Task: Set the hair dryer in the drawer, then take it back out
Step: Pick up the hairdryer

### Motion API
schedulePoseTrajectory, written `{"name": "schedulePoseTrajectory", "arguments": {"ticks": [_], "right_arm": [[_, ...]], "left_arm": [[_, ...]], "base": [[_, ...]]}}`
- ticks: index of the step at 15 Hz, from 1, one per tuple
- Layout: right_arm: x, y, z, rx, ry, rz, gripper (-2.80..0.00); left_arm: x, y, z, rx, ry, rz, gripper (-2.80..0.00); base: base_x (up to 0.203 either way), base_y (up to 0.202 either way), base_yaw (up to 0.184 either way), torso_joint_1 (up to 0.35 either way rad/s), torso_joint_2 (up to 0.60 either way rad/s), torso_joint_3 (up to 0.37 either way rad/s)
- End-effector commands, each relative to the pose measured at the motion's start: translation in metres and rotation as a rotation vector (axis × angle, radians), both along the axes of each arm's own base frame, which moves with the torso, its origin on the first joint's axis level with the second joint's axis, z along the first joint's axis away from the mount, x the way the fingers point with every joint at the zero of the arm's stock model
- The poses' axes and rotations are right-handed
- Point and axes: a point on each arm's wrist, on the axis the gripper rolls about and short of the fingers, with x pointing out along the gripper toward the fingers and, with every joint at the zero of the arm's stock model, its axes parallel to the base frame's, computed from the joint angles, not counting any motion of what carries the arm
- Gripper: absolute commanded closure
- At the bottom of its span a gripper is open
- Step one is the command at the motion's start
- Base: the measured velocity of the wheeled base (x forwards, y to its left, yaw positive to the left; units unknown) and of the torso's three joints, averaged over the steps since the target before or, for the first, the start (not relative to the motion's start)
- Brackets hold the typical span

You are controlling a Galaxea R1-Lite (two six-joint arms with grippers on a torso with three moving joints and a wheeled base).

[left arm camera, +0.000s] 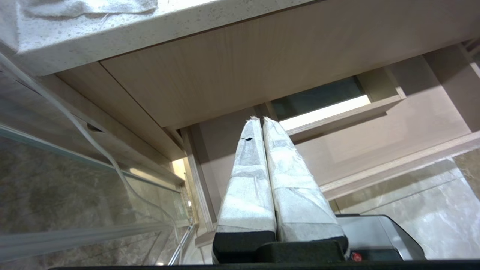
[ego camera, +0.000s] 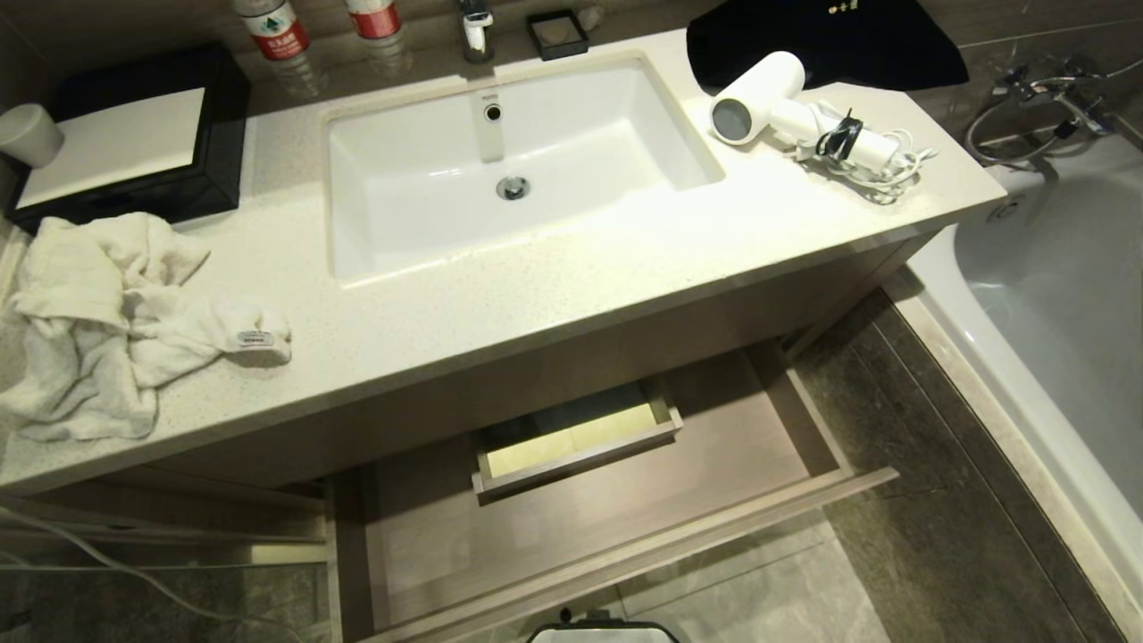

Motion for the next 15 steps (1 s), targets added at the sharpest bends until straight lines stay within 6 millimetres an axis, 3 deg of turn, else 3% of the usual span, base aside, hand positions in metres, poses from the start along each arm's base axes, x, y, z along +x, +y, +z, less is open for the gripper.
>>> {"name": "schedulePoseTrajectory", "arguments": {"ticks": [1, 4, 11, 15], "right_arm": [[0.0001, 0.0, 0.0, 0.0, 0.002, 0.0, 0.0], [0.0001, 0.0, 0.0002, 0.001, 0.0, 0.0, 0.0], [0.0001, 0.0, 0.0002, 0.003, 0.0, 0.0, 0.0], [0.0001, 0.0, 0.0002, 0.003, 0.0, 0.0, 0.0]], "left_arm": [[-0.0001, 0.0, -0.0003, 0.0, 0.0, 0.0, 0.0], [-0.0002, 0.0, 0.0, 0.0, -0.001, 0.0, 0.0], [-0.0002, 0.0, 0.0001, 0.0, -0.002, 0.0, 0.0], [-0.0001, 0.0, -0.0001, 0.0, 0.0, 0.0, 0.0]], "base": [[0.0, 0.0, 0.0, 0.151, -0.32, -0.159], [-0.001, -0.001, 0.032, 0.15, -0.3, -0.152], [-0.001, -0.007, 0.152, 0.048, -0.11, -0.05], [0.001, 0.0, 0.013, 0.002, 0.0, -0.001]]}}
